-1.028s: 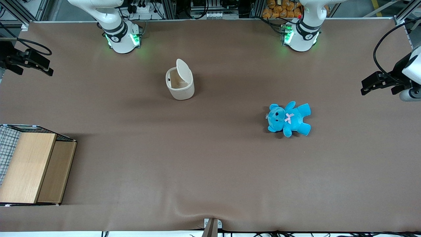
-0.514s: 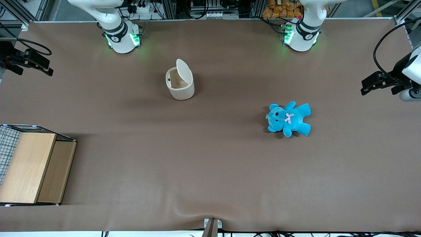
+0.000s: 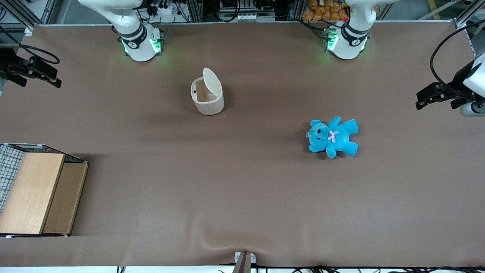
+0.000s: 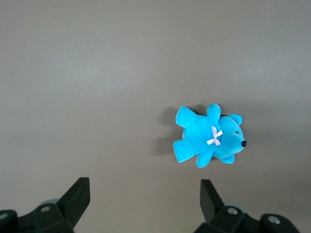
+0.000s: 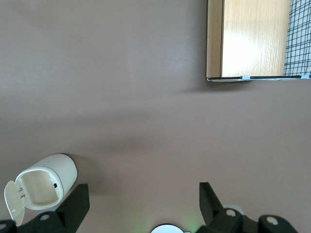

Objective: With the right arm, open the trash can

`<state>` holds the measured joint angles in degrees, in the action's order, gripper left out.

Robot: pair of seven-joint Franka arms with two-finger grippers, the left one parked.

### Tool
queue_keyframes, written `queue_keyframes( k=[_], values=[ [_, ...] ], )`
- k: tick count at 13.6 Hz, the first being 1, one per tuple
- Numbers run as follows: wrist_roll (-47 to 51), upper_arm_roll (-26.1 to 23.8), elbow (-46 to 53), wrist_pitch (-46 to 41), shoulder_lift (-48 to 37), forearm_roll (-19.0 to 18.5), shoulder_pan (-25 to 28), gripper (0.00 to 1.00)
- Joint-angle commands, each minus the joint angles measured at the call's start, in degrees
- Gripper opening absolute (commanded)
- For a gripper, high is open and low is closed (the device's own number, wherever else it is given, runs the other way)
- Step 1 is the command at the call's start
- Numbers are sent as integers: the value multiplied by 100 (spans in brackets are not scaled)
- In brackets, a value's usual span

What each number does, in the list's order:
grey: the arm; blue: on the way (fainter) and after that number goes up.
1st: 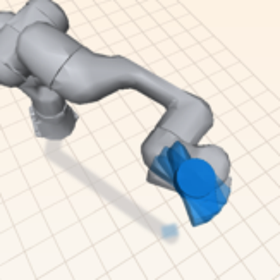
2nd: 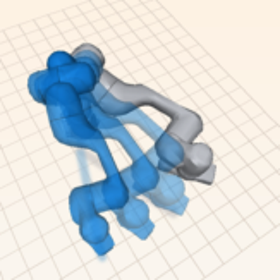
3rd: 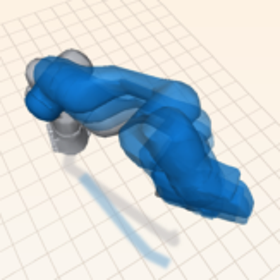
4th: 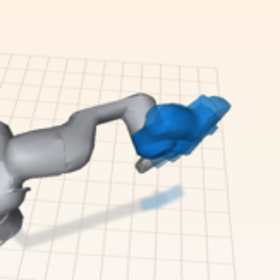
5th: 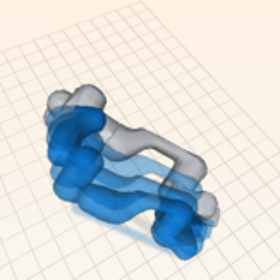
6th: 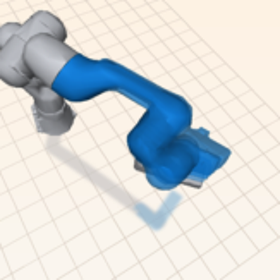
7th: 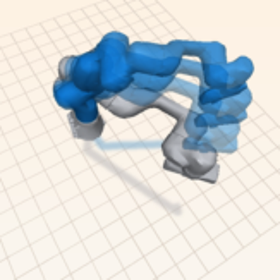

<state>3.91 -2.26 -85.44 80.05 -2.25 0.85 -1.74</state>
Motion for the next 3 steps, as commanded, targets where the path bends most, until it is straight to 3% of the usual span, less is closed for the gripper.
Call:
queue_keyframes(
  k=[1,3],
  values=[
    [-57,6,27,-33,14,30,-10,100],
    [-48,6,27,-42,14,30,-10,100]
  ],
)
